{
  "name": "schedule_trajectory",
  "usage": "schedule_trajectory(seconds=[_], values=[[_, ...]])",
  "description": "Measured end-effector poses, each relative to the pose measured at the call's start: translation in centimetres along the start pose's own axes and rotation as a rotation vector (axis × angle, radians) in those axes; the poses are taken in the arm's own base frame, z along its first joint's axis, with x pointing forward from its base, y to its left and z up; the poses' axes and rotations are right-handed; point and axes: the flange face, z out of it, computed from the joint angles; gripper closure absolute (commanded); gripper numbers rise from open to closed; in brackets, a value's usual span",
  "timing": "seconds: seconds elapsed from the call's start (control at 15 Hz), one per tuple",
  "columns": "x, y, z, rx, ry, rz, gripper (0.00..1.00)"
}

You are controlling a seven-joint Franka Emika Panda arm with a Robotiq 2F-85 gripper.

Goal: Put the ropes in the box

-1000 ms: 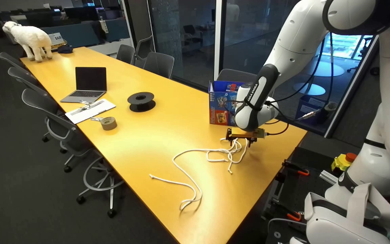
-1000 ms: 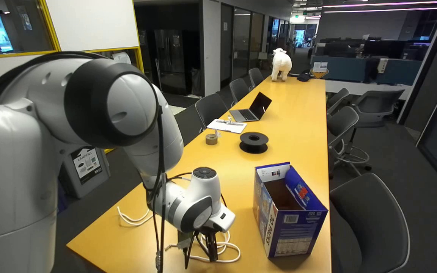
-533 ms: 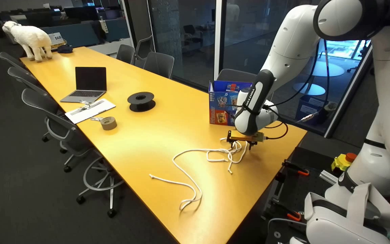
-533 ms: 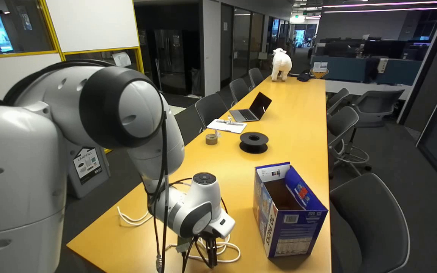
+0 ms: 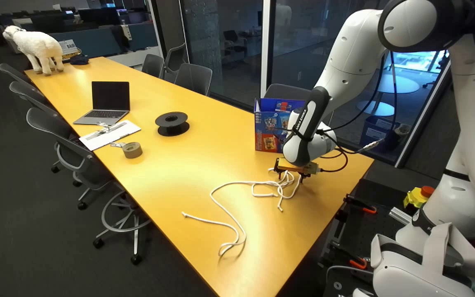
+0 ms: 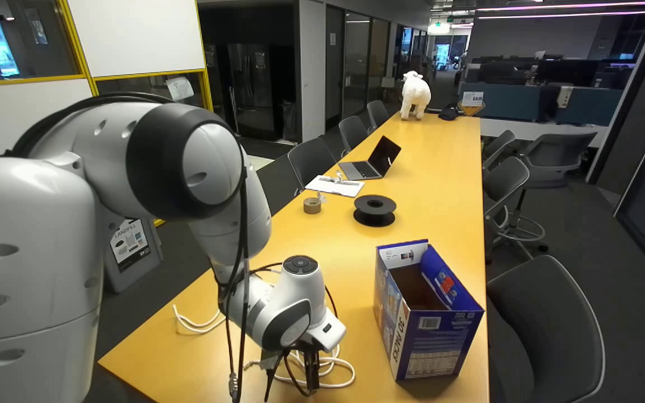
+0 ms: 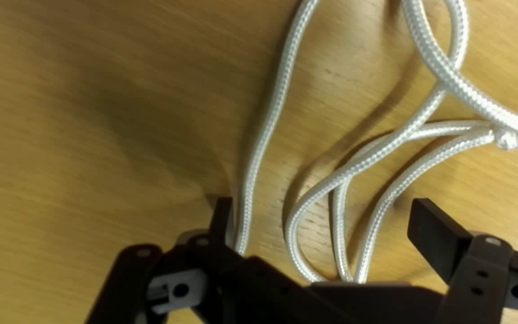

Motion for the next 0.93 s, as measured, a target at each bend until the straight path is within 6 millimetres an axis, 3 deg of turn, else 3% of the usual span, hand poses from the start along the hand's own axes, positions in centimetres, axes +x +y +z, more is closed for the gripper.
schedule_trajectory(seconds=[0.87,0.93], values=[[0.26,-0.23,0.15,0.009,0.011,0.018,0.0],[0.27,-0.23,0.15,0.009,0.011,0.019,0.25]])
